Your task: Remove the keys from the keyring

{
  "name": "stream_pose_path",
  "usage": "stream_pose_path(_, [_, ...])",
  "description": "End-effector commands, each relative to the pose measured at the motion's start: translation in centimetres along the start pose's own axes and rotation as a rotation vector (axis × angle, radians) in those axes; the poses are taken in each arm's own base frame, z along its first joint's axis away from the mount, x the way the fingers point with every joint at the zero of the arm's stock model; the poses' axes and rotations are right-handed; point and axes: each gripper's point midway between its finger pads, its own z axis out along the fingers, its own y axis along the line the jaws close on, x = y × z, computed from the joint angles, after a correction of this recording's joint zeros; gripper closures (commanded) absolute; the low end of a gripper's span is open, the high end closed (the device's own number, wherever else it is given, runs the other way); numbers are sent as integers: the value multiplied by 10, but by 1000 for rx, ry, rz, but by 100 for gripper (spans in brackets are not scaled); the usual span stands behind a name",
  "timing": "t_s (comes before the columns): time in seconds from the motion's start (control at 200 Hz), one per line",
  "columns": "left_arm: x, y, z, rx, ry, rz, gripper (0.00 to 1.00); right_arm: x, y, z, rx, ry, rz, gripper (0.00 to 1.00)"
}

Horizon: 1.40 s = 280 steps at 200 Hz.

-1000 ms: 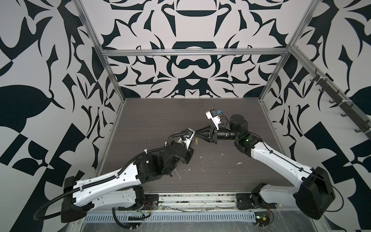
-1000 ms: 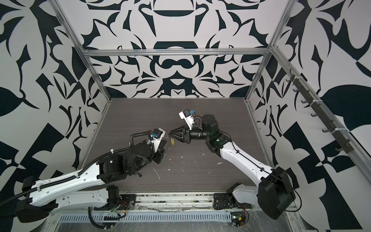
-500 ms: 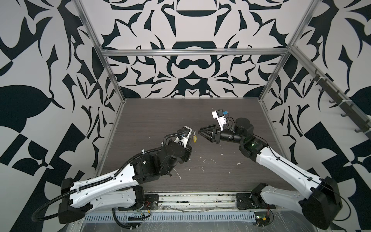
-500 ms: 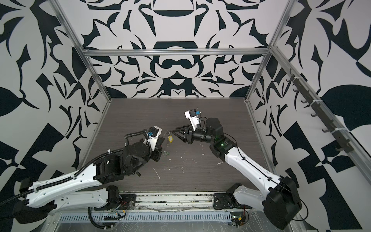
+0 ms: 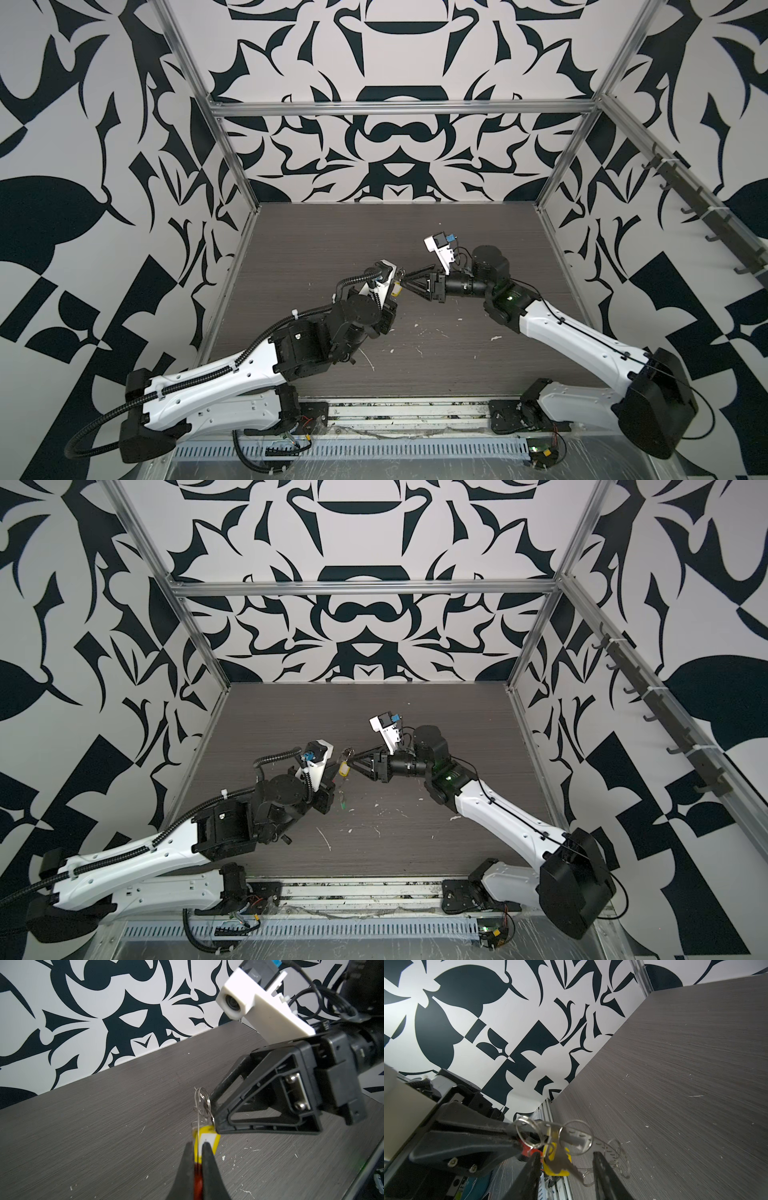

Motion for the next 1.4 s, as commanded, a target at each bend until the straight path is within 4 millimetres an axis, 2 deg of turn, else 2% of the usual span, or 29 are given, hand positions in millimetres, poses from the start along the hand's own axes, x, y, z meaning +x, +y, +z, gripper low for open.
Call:
stream_pose_path(0.0, [-8, 0, -2, 1, -28, -18, 100, -30, 25, -11, -4, -82, -113, 55])
stream_pose_path(0.18, [-7, -2, -2, 8, -26, -19, 100, -42, 36, -28, 47, -150, -168, 53])
stream_pose_path(0.47, [-9, -7, -2, 23, -25, -13, 100, -45, 57, -14, -65, -100, -171, 57])
stream_pose_path(0.8, [-10, -9, -3, 31, -32, -14, 100, -40, 47, -9, -14, -80, -164, 60])
stream_pose_path(1.19, [-11, -3, -1, -13, -36, -13, 100, -33, 69, -6, -95, -49, -184, 72])
stream_pose_path(1.395, [-12, -1, -3, -13, -39, -17, 100, -33, 62, -8, -45, -61, -189, 79])
